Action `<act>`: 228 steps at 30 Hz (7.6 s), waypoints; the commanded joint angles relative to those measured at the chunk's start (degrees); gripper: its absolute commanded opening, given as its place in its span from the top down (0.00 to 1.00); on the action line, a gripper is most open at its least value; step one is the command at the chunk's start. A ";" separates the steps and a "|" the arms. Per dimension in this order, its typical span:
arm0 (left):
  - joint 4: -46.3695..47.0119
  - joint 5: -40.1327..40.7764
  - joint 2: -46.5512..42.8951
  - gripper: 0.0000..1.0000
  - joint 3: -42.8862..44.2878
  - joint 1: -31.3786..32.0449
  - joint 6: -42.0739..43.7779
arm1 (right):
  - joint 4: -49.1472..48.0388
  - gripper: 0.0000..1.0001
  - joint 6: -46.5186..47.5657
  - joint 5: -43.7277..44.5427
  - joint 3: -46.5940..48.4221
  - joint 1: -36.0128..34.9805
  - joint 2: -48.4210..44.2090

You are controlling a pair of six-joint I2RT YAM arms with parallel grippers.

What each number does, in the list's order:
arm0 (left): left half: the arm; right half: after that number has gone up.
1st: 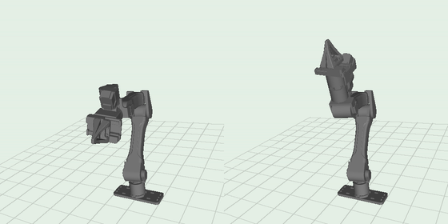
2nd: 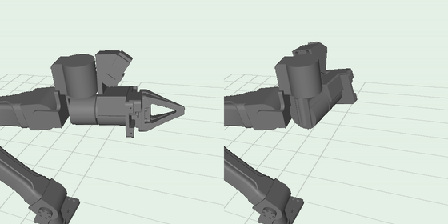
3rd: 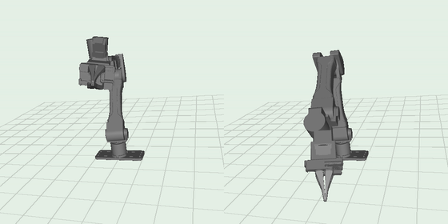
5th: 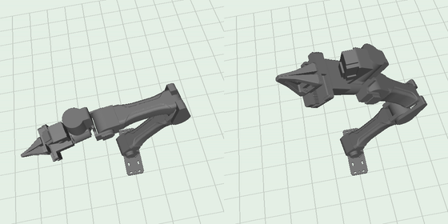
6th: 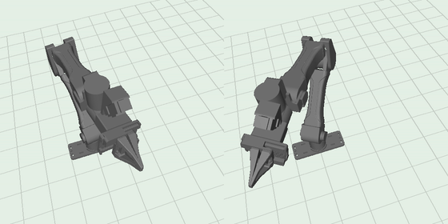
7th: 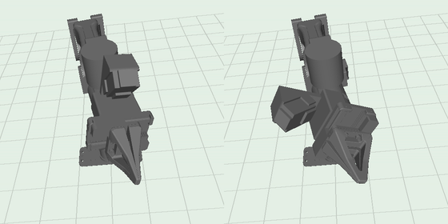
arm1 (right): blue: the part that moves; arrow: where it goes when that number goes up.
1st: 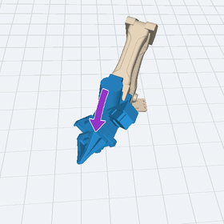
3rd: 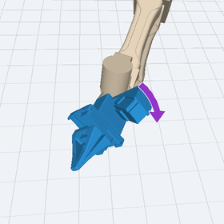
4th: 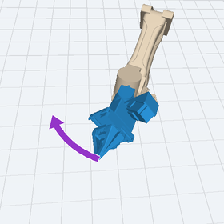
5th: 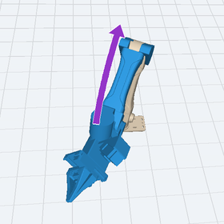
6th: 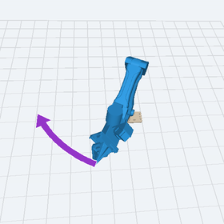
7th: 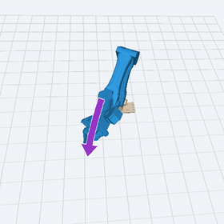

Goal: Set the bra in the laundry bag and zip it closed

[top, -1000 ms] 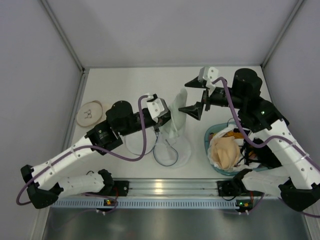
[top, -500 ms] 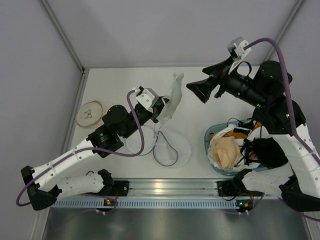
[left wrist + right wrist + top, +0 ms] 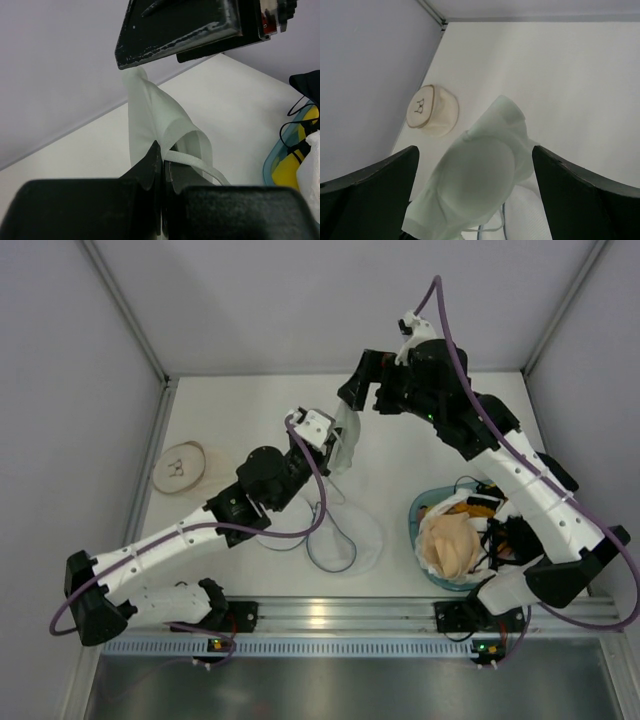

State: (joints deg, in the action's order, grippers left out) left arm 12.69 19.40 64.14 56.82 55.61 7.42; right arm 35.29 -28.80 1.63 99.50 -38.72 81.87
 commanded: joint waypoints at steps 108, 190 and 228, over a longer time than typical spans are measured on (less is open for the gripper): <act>-6.97 -40.77 2.49 1.00 11.13 -27.05 -19.72 | 10.42 0.23 29.69 -20.13 10.10 3.65 -3.98; -58.57 -15.25 -27.85 1.00 7.61 -27.05 -30.19 | -7.60 1.00 6.39 22.45 -35.61 -24.21 7.10; -15.59 -27.40 -33.21 1.00 -27.54 -26.35 -54.09 | -31.16 1.00 -10.84 22.37 -47.74 -18.50 -11.73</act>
State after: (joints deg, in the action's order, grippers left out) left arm -12.71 -7.66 30.85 31.66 28.64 -43.11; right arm 8.78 -38.15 22.92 52.07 -58.30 72.29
